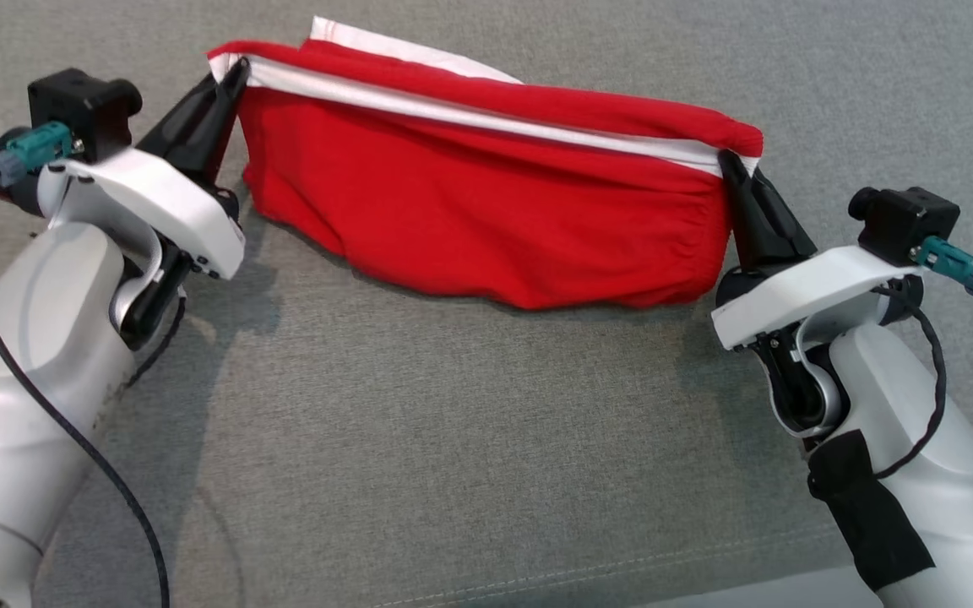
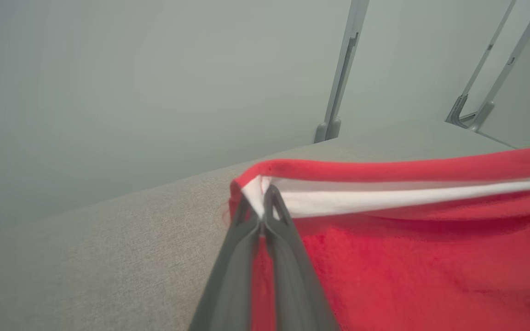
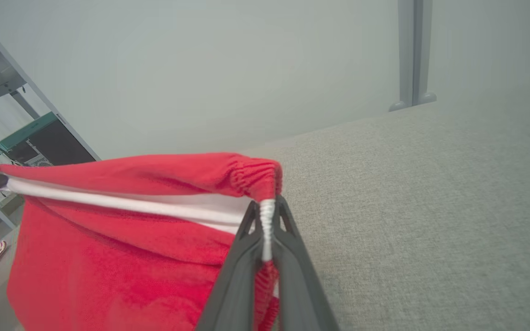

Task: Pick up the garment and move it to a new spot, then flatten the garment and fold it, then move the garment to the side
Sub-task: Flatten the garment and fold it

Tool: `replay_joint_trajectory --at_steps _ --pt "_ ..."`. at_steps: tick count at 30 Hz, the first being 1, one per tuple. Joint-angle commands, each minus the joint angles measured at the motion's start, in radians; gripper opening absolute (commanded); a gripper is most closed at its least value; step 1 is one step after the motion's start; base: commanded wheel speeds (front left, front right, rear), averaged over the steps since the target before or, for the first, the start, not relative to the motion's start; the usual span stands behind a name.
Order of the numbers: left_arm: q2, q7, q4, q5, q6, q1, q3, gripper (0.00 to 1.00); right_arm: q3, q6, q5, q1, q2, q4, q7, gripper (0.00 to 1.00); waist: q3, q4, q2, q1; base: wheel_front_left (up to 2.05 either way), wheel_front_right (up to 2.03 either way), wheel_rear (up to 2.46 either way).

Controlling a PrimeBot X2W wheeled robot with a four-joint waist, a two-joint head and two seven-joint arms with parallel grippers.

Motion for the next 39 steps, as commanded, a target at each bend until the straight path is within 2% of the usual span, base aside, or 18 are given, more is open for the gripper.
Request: replay_joint_trajectory --at_steps 1,7,14,17,18,19,20,21,27,39 --pt "0.036 -0.013 0.025 0.022 0.001 -0.083 0.027 0.0 0.0 0.004 -0.01 -0.022 0.017 -0.006 -0.014 0.0 0.062 -0.05 0.0 0.0 0.0 0.0 0.0" --pt "0.021 -0.013 0.123 0.07 0.001 -0.195 0.012 0.0 -0.018 0.004 -0.027 -0.073 0.045 0.002 -0.014 0.0 0.119 -0.082 0.0 0.0 0.0 0.0 0.0" --pt "-0.023 -0.007 0.266 0.132 0.012 -0.322 -0.035 0.0 -0.06 0.004 -0.05 -0.118 0.063 -0.011 -0.014 0.0 0.186 -0.115 0.0 0.0 0.0 0.0 0.0" --pt "-0.032 -0.008 0.305 0.146 0.025 -0.35 -0.042 0.0 -0.028 0.004 -0.022 -0.126 0.064 -0.026 -0.014 0.0 0.205 -0.124 0.0 0.0 0.0 0.0 0.0" --pt "-0.035 -0.009 0.314 0.146 0.028 -0.356 -0.04 0.13 -0.019 0.004 -0.013 -0.127 0.064 -0.032 -0.014 0.0 0.21 -0.126 0.0 0.0 0.0 0.0 0.0" --pt "-0.038 -0.01 0.322 0.147 0.033 -0.358 -0.038 0.78 -0.013 0.004 -0.004 -0.128 0.064 -0.037 -0.014 0.36 0.212 -0.127 0.0 0.0 0.0 0.0 0.0" --pt "-0.041 -0.01 0.33 0.147 0.038 -0.36 -0.035 1.0 -0.008 0.004 -0.002 -0.128 0.064 -0.04 -0.014 0.78 0.214 -0.127 0.0 0.0 0.0 0.0 0.0" --pt "-0.043 -0.011 0.336 0.148 0.045 -0.361 -0.033 1.0 -0.005 0.004 -0.001 -0.128 0.064 -0.043 -0.014 1.0 0.216 -0.127 0.0 0.0 0.0 0.0 0.0" --pt "-0.045 -0.013 0.309 0.161 0.081 -0.335 0.001 1.0 -0.022 0.004 -0.048 -0.107 0.064 -0.055 -0.014 1.0 0.194 -0.111 0.0 0.0 0.0 0.0 0.0" --pt "-0.064 -0.013 0.139 0.195 0.109 -0.087 0.134 1.0 -0.246 0.004 -0.269 0.057 0.064 -0.174 -0.014 1.0 0.069 -0.056 0.0 0.0 0.0 0.0 0.0"
